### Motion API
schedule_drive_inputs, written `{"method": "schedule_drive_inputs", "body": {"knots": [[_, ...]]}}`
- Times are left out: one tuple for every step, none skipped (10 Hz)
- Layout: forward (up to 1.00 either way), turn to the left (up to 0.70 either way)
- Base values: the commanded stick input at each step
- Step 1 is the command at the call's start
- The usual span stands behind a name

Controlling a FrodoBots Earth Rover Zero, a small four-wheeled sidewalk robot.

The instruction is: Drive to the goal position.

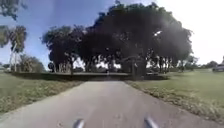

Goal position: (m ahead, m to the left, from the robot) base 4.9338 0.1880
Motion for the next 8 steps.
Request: {"method": "schedule_drive_inputs", "body": {"knots": [[0.85,0.34],[0.85,0.0],[0.85,0.0],[0.85,0.0],[0.85,0.0],[0.85,0.0],[0.85,0.0],[0.85,0.0]]}}
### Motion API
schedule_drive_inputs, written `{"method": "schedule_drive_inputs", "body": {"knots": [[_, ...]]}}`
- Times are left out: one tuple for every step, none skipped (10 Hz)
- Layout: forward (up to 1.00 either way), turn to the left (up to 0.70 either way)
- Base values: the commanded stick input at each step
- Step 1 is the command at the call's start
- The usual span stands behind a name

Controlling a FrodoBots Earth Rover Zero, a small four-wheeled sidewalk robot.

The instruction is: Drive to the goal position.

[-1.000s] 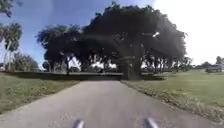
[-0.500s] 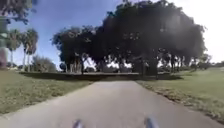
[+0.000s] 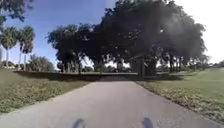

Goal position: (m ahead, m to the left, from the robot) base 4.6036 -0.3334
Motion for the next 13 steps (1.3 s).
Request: {"method": "schedule_drive_inputs", "body": {"knots": [[0.85,0.0],[0.85,0.0],[0.85,0.0],[0.85,0.0],[0.85,0.0],[0.85,0.0],[0.85,0.0],[0.85,0.16],[0.85,0.31],[0.85,0.34],[0.85,0.34],[0.85,0.25],[0.85,0.09]]}}
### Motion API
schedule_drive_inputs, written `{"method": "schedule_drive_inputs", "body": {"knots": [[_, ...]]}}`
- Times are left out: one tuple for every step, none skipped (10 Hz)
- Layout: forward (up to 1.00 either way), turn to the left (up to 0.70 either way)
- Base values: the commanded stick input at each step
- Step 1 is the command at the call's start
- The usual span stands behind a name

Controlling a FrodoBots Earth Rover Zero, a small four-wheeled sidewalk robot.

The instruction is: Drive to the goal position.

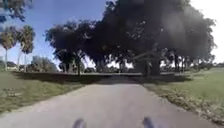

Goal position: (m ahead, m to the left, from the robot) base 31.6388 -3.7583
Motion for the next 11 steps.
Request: {"method": "schedule_drive_inputs", "body": {"knots": [[0.85,0.0],[0.85,0.0],[0.85,0.0],[0.85,0.0],[0.85,0.0],[0.85,0.0],[0.85,0.0],[0.85,0.0],[0.85,0.0],[0.85,0.0],[0.85,0.0]]}}
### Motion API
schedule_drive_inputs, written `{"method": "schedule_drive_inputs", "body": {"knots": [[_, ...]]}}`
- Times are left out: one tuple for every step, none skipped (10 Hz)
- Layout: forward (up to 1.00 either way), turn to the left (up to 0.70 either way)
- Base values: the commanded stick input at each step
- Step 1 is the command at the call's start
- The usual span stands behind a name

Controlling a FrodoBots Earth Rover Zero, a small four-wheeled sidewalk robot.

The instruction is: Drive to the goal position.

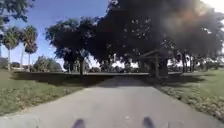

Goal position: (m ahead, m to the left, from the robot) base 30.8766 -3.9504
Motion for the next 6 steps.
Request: {"method": "schedule_drive_inputs", "body": {"knots": [[0.85,0.0],[0.85,0.0],[0.85,0.0],[0.85,0.0],[0.85,0.0],[0.85,0.0]]}}
